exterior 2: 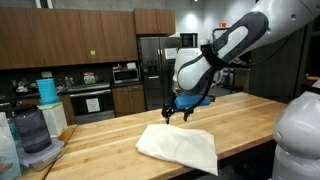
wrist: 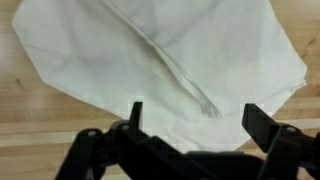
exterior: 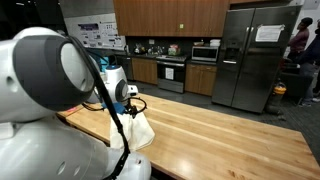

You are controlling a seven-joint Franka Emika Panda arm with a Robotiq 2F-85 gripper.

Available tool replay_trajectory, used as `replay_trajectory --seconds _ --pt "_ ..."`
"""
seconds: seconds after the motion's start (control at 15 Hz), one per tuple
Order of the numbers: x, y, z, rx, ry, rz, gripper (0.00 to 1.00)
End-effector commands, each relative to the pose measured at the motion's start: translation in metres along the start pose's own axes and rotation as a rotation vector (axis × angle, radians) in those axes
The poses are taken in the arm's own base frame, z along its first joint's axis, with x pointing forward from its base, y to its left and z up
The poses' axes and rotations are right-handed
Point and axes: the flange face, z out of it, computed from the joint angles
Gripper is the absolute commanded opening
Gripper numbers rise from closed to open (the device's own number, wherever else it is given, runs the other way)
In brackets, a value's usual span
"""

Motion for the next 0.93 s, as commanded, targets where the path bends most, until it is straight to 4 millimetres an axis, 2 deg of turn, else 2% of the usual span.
replay_trajectory --seconds 0.0,0.33,0.87 --pt "-0.013 0.012 -0.005 -0.046 -0.127 -0.017 1.00" --pt "-0.016 0.025 0.018 -0.102 -0.328 -0.011 1.00" --pt "0.010 0.034 0.072 -0.174 -0.566 0.039 1.00"
